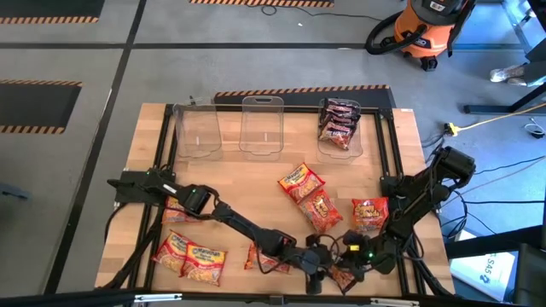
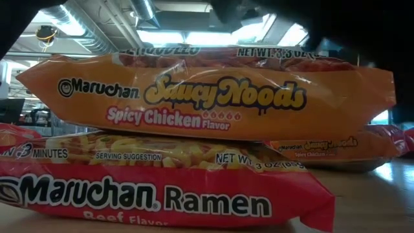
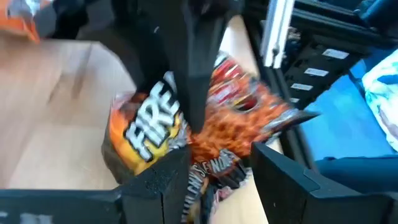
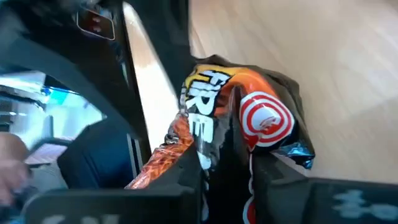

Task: Sort Maruchan noodles
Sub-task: Put the black noodle pack into the right transparent bin

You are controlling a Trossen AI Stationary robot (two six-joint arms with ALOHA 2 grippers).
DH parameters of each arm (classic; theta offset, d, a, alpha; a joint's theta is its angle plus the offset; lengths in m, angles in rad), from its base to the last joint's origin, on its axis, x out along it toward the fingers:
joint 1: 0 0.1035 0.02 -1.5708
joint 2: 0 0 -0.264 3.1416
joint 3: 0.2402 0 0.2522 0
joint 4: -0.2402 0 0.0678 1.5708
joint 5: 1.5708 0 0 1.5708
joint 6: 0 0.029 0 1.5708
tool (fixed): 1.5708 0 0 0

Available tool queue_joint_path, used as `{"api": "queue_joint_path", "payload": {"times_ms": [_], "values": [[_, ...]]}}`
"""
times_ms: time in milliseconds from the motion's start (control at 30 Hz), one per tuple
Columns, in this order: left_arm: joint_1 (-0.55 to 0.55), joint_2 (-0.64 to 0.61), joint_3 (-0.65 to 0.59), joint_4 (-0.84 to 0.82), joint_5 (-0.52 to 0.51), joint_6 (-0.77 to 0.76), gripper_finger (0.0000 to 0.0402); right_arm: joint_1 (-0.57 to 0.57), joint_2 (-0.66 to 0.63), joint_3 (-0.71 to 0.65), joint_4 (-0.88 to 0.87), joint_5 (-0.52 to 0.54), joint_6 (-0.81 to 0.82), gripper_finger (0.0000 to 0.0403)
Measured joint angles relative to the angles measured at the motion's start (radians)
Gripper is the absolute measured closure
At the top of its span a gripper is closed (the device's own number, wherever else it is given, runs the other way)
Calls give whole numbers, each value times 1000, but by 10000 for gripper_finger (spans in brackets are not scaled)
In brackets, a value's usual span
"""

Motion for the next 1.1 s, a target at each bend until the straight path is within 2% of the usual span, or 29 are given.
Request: {"api": "queue_joint_path", "payload": {"times_ms": [200, 400, 500, 667, 767, 933, 1100], "values": [[-23, -106, 1, -190, -16, 37, 236, 0, -44, 53, -114, 12, -90, 353], [-76, -179, 1, -341, -32, 112, 236, 0, -137, 128, -317, 104, -147, 354], [-88, -196, -1, -377, 7, 138, 236, 0, -182, 166, -408, 141, -190, 354], [-81, -223, -52, -344, 99, 161, 236, -9, -252, 250, -608, 190, -269, 354], [-75, -249, -93, -328, 112, 184, 236, -38, -288, 306, -747, 202, -328, 354], [-49, -344, -249, -241, 115, 223, 237, -140, -329, 392, -980, 212, -446, 354], [-1, -528, -528, -67, 153, 234, 237, -293, -363, 449, -1146, 216, -651, 354]]}}
